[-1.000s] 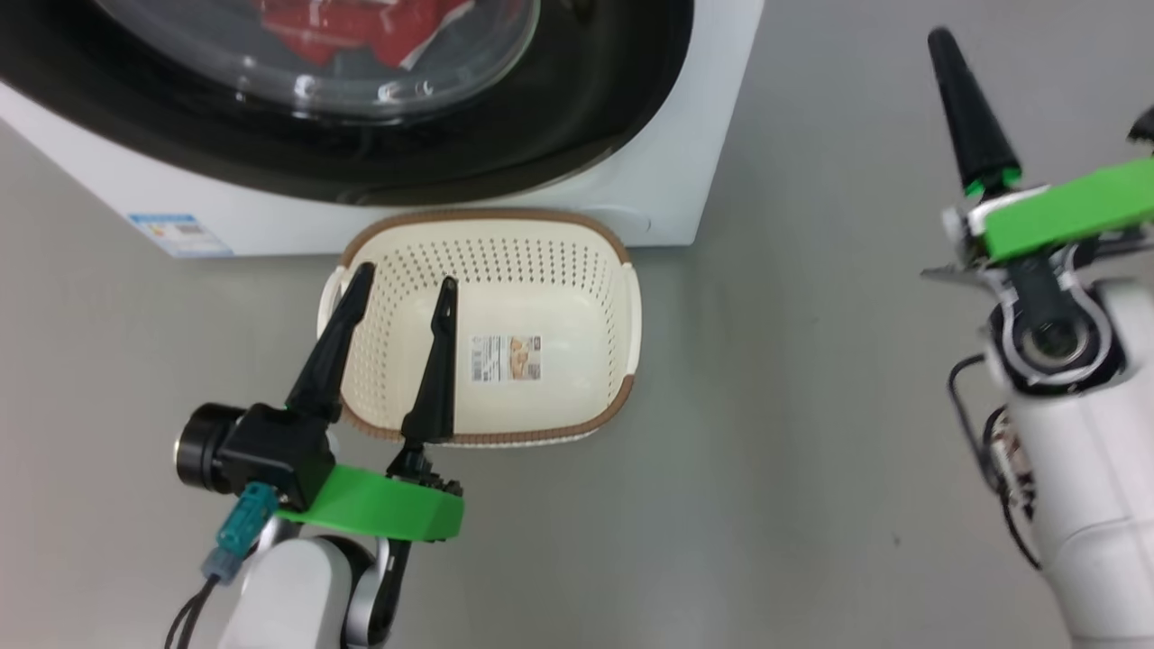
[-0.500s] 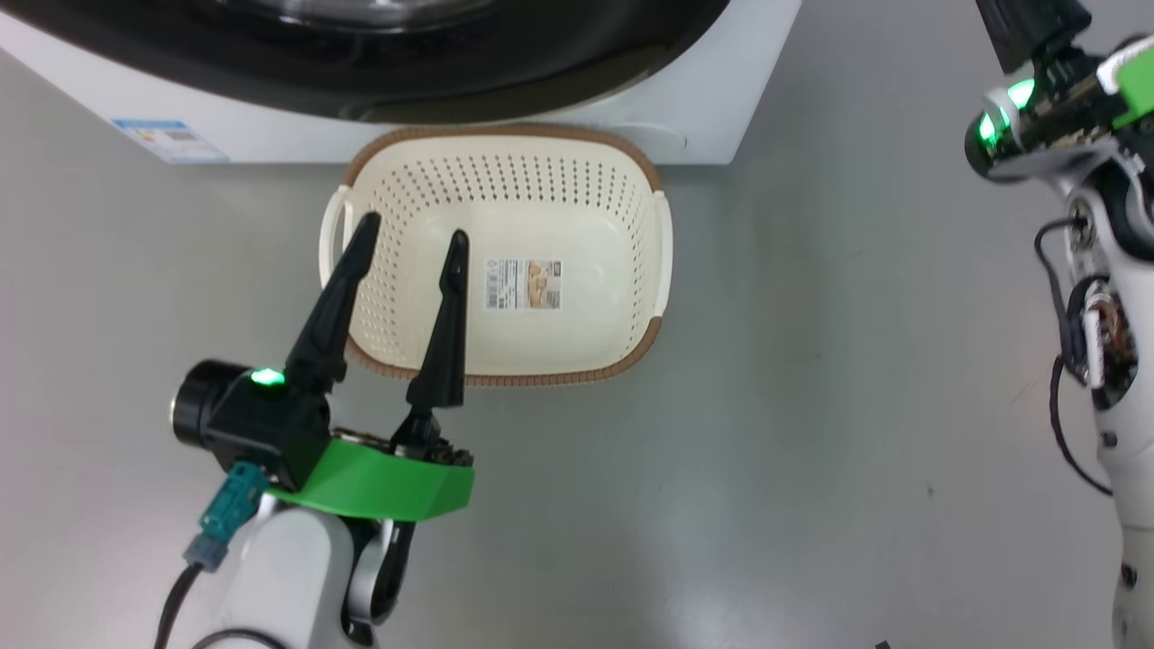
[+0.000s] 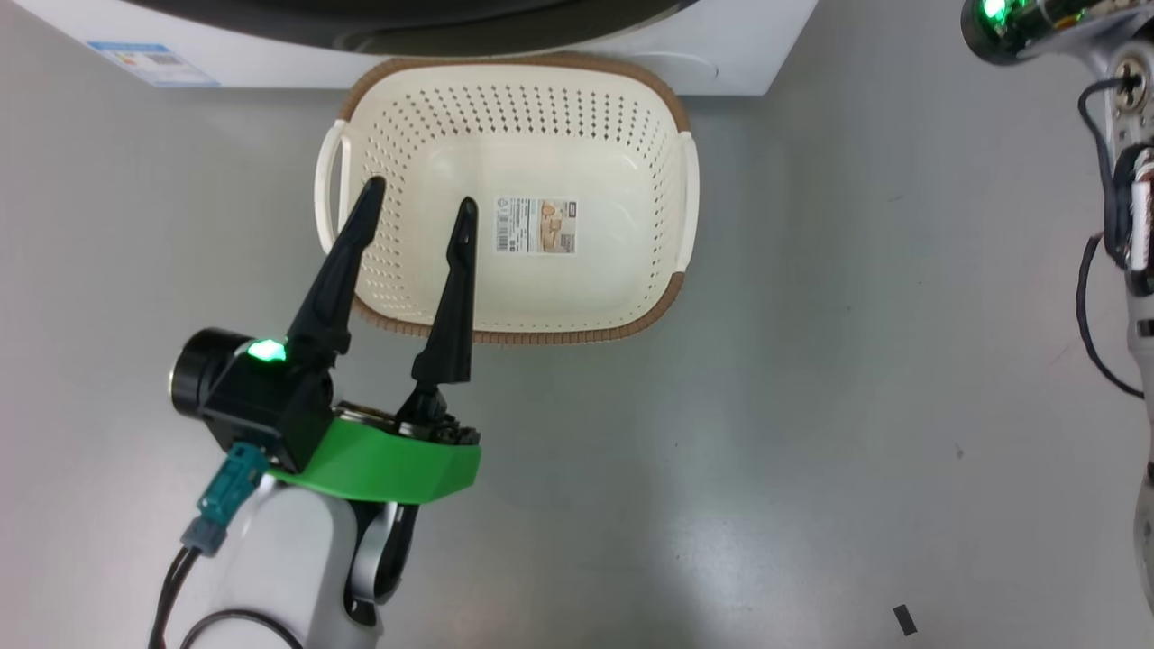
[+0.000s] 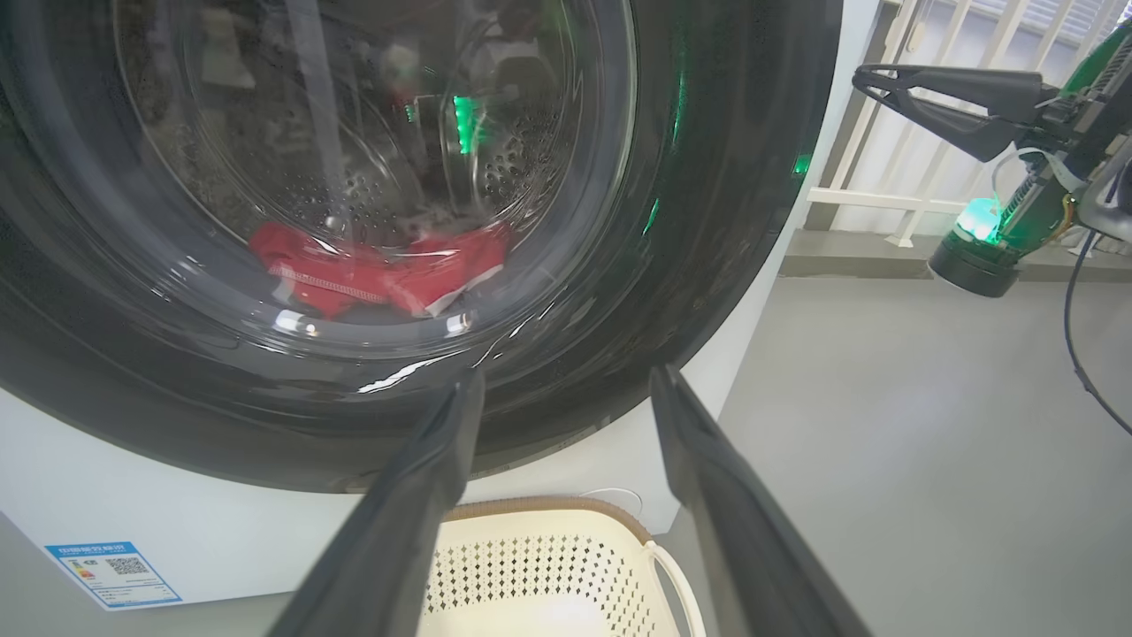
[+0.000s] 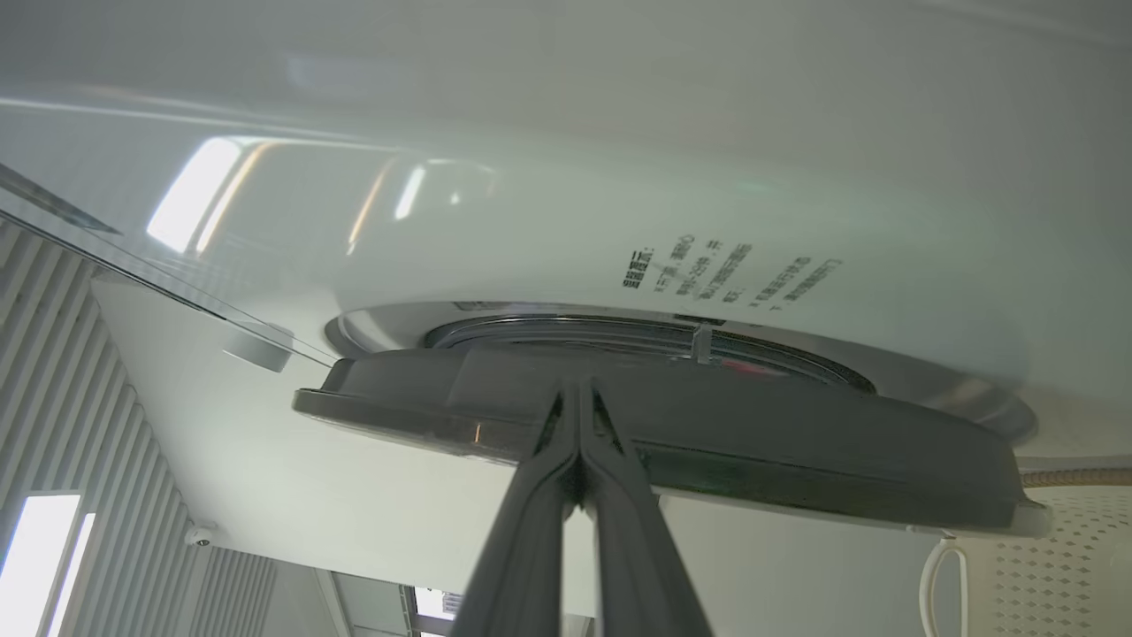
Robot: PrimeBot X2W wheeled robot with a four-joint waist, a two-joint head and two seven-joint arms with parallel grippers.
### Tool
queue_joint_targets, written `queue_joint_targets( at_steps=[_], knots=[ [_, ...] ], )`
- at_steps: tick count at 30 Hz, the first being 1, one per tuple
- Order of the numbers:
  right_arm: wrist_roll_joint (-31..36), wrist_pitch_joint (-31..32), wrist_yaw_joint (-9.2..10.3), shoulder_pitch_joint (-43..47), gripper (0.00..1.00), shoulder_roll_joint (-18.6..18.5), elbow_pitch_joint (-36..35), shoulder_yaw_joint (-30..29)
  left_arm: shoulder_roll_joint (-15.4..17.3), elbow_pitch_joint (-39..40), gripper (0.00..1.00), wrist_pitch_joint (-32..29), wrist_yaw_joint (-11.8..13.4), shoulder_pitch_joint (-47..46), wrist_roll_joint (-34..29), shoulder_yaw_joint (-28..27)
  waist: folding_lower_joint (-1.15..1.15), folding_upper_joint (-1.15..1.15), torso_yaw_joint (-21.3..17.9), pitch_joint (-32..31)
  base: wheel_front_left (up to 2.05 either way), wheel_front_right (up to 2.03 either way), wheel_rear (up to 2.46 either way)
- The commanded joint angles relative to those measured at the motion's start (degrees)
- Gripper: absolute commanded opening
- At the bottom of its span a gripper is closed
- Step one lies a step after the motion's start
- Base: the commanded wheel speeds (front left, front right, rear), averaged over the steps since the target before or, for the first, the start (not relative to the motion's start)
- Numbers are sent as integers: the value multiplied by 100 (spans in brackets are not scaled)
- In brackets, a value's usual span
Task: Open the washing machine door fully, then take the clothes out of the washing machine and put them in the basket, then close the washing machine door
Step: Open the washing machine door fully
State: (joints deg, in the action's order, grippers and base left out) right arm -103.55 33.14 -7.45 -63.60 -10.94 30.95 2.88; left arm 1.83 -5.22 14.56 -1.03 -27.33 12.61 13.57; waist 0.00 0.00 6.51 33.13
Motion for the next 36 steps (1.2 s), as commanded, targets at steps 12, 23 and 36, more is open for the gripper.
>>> queue_joint_targets(
  at_steps=[12,23,36],
  knots=[
    [-24,213,-3,-747,0,148,162,290,105,82,100,44,-37,-119,114,-96,0,0,87,301,0,0,0],
    [91,331,-3,-1153,0,197,377,469,105,107,100,44,-34,-236,105,-216,0,0,155,459,0,0,0],
    [281,597,-3,-1442,0,236,634,790,105,109,100,44,-32,-262,147,-375,0,0,107,495,0,0,0]
  ],
)
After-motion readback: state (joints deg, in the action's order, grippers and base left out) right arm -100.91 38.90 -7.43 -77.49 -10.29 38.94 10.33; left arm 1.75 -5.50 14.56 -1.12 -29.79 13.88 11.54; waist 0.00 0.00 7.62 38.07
